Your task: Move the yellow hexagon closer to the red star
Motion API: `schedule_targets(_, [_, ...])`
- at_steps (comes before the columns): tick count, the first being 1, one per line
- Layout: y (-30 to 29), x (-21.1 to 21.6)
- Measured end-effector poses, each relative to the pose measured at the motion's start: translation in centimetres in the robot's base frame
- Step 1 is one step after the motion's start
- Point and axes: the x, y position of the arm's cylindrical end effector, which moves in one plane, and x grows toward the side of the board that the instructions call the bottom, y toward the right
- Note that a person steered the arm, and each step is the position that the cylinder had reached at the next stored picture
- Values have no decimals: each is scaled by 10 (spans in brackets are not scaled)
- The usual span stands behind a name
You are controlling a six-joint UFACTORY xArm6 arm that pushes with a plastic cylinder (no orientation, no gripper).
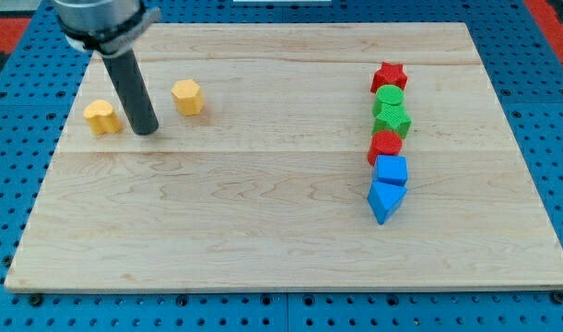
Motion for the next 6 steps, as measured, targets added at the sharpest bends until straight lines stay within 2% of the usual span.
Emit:
schedule_targets(2, [198, -96])
schedule_targets(3, [145, -66])
schedule_targets(4, [101, -80])
schedule_targets(5, [156, -123])
schedule_targets(6, [255, -123])
